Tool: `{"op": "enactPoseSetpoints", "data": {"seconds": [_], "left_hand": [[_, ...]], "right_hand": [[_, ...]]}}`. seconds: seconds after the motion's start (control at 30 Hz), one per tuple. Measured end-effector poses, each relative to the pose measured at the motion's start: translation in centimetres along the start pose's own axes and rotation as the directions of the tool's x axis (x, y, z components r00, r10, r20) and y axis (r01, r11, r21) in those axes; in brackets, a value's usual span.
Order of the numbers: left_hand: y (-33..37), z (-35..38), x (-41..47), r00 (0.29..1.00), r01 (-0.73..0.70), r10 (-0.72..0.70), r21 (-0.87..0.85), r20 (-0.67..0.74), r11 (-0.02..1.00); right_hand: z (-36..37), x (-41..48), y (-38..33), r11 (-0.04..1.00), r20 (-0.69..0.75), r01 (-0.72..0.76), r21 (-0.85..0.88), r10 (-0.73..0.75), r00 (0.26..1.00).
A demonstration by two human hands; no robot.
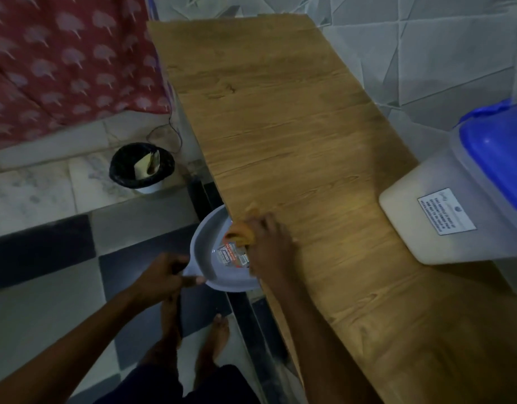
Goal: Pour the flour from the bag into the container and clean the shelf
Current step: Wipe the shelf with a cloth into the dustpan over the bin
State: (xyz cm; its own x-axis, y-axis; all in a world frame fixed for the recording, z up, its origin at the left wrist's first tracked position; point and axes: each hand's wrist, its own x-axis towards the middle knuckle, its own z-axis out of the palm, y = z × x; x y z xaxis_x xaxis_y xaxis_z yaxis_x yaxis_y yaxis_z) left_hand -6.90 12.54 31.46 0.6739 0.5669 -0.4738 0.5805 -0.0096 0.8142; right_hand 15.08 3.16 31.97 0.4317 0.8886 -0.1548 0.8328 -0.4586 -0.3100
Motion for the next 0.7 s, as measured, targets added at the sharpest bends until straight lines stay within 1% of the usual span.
{"op": "enactPoseSetpoints", "data": {"seconds": [0.03,0.07,0.1,0.17,0.23,0.3,0.37,0.4,0.47,0.53,0.57,0.6,0.63,0.7], "left_hand": [[-0.1,0.1,0.0,1.0,0.003,-0.003,0.012,-0.005,1.0],[0.0,0.3,-0.1,1.0,0.0,0.0,0.027,-0.005,1.0],[-0.1,0.5,-0.2,1.0,0.008,-0.008,0.043,0.006,0.999],[-0.3,0.5,-0.2,1.0,0.015,-0.016,0.055,0.022,0.998],[-0.4,0.5,-0.2,1.0,0.016,-0.017,0.059,0.021,0.998],[-0.3,0.5,-0.5,1.0,0.011,-0.012,0.04,0.023,0.999],[-0.2,0.7,-0.8,0.999,0.006,-0.007,0.023,0.036,1.0],[-0.2,0.8,-0.9,0.999,0.002,-0.002,0.014,0.04,1.0],[-0.4,1.0,-1.0,0.999,-0.006,0.006,-0.007,0.044,1.0],[-0.9,1.3,-0.9,0.999,-0.007,0.008,-0.011,0.046,1.0],[-1.2,1.5,-0.9,0.999,-0.014,0.014,-0.012,0.048,1.0],[-1.4,1.7,-0.9,0.998,-0.028,0.028,-0.014,0.054,1.0],[-1.6,1.8,-0.9,0.997,-0.046,0.047,-0.018,0.065,0.999],[-2.0,2.2,-1.1,0.995,-0.067,0.069,-0.034,0.071,0.997]], "right_hand": [[0.1,-0.6,-1.1,0.995,0.064,0.062,0.083,-0.067,0.996],[-0.1,-1.1,-1.6,0.975,0.1,0.091,0.203,-0.113,0.989],[-0.5,-1.5,-1.5,0.941,0.109,0.081,0.328,-0.123,0.986],[-1.9,-2.0,-0.2,0.856,0.092,0.004,0.517,-0.06,0.994],[-4.1,-2.2,2.4,0.806,-0.024,-0.033,0.591,0.058,0.998],[-6.5,-1.5,6.3,0.827,-0.162,-0.083,0.556,0.207,0.965],[-8.3,-0.2,10.4,0.859,-0.251,-0.188,0.476,0.338,0.907],[-8.7,0.3,12.3,0.872,-0.274,-0.245,0.424,0.381,0.883],[-8.4,1.3,15.0,0.868,-0.264,-0.381,0.32,0.468,0.843],[-6.7,1.8,15.4,0.83,-0.201,-0.485,0.275,0.543,0.815],[-5.5,1.7,14.8,0.837,-0.188,-0.492,0.238,0.537,0.822],[-4.3,1.4,13.6,0.863,-0.185,-0.466,0.193,0.499,0.847],[-3.1,1.0,12.1,0.893,-0.179,-0.419,0.167,0.445,0.878],[-1.2,-0.4,8.0,0.952,-0.15,-0.265,0.151,0.287,0.946]]}}
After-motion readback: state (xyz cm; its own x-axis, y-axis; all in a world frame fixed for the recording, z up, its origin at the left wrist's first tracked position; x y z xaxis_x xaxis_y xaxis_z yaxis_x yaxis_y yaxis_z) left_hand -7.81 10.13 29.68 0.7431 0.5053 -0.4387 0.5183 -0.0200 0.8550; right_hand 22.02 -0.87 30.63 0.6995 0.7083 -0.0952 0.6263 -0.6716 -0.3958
